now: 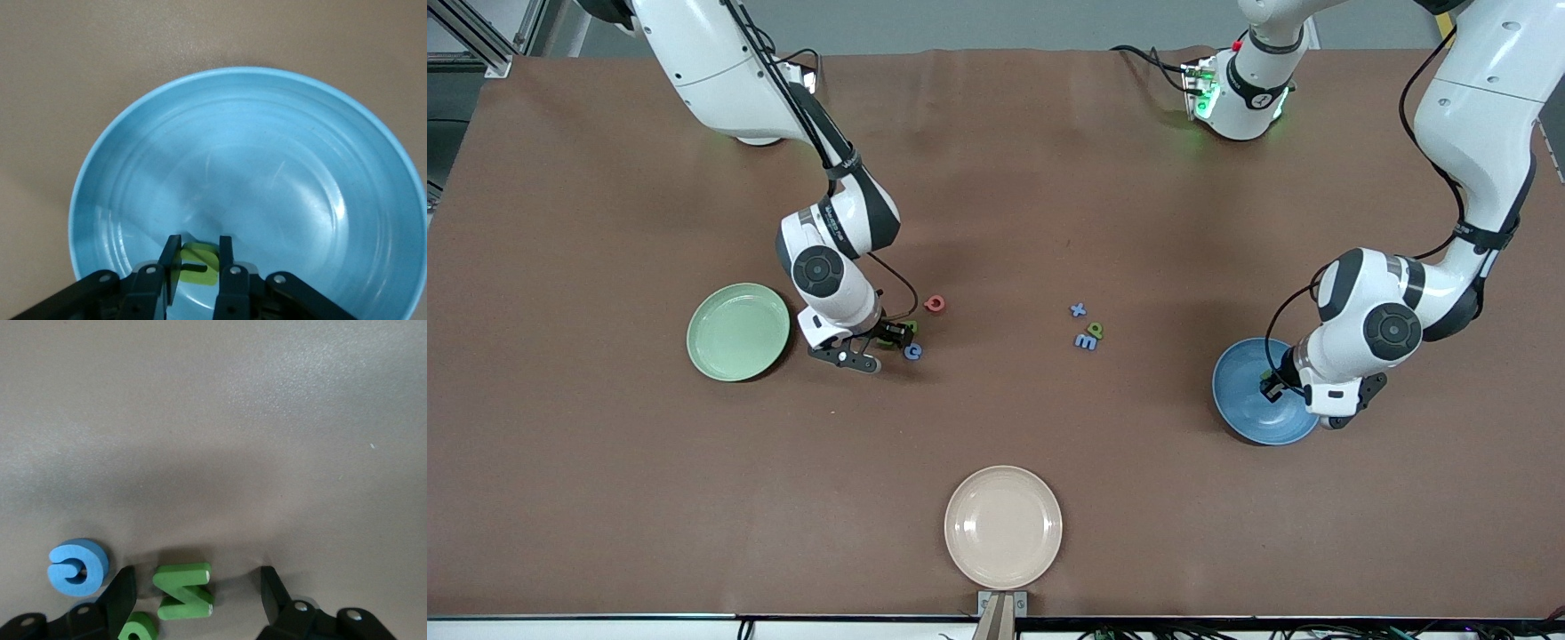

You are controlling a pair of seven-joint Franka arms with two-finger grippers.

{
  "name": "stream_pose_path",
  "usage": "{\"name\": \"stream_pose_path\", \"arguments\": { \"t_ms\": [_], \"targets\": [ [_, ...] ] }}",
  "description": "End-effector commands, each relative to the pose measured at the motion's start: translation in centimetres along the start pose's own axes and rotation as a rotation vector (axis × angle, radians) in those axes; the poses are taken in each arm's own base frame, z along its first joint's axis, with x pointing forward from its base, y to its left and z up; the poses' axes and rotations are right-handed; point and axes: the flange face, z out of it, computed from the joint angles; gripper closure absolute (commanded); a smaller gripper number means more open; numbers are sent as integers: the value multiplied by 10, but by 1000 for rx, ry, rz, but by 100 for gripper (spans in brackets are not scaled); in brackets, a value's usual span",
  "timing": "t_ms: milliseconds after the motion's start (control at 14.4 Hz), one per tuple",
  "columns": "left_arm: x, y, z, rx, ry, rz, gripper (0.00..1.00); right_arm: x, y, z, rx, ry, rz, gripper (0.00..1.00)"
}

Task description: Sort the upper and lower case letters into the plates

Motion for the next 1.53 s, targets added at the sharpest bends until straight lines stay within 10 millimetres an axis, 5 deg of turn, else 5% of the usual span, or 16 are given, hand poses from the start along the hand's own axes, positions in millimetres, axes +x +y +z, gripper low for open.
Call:
{"name": "stream_pose_path", "arguments": {
  "t_ms": [0,139,348,488,766,906,1184,1463],
  "targets": [
    [5,4,-13,-11,26,-16,0,-8,3,5,-16,-6,8,31],
    [1,7,-49,-8,66,-11,0,-8,2,4,-15,-5,8,46],
    [-42,33,-89,45,50,15,0,-8,3,4,-14,-5,11,76],
    [-74,52,-90,42,26,9,0,-7,4,4,-14,-5,15,95],
    [-149,98,-78,25,-28,-31,0,2,9,-11,-5,3,16,100],
    [-189,123,-71,18,-38,-71,1,22,33,-39,-7,-15,-13,100],
    [-253,179,-56,-13,-85,-236,5,60,111,-95,7,-34,-108,100],
    [-293,214,-41,-10,-88,-412,13,73,199,-105,20,-34,-213,100]
  ]
}}
